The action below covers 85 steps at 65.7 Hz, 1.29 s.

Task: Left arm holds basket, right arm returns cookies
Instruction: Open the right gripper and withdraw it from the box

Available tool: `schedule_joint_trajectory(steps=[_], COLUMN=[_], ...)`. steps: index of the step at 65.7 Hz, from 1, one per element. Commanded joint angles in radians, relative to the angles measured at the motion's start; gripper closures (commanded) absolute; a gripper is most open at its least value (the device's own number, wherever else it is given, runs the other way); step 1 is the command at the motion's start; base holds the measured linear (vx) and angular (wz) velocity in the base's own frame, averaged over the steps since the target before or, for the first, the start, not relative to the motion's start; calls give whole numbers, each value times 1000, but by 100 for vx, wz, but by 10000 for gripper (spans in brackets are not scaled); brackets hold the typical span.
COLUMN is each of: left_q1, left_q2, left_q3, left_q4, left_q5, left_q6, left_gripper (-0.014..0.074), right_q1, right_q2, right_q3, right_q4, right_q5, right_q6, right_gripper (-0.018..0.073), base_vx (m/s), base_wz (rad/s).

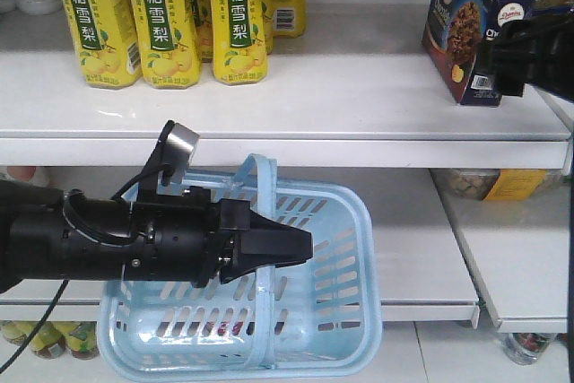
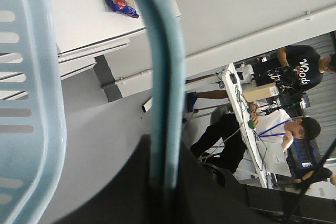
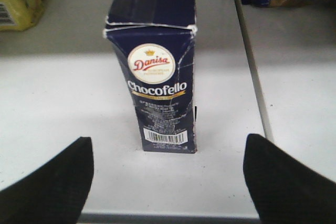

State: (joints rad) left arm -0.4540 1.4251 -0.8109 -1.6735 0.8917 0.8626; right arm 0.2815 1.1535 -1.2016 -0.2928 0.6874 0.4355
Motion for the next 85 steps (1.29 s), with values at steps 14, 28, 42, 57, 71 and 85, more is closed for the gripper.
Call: schedule_joint_trajectory(steps=[14,28,42,57,71,85], left_q1=[-6,-6,-6,-6,-6,-6], left_q2=[-33,-33,-33,-33,-33,-33], left_q3=[-31,-31,-31,-31,-31,-31], left_q4=[-106,-106,-106,-106,-106,-106], left_q5=[34,34,34,34,34,34], left_q6=[15,15,15,15,15,15], left_gripper=[599,599,599,599,599,599], right_q1=[-1,-1,-1,-1,-1,-1], right_q2=[-261,-461,-709,-1023,-1151,-1148], right_q3=[93,256,453,682,906,1022], right_q4=[-59,-101,-87,-48,-70,-64], right_q5=[-49,-88,-103,-112,-236,-439], right_q6=[-70,-83,-89,-89,-91,-88], right_gripper=[10,10,10,10,10,10], base_vx=[0,0,0,0,0,0], base_wz=[0,0,0,0,0,0])
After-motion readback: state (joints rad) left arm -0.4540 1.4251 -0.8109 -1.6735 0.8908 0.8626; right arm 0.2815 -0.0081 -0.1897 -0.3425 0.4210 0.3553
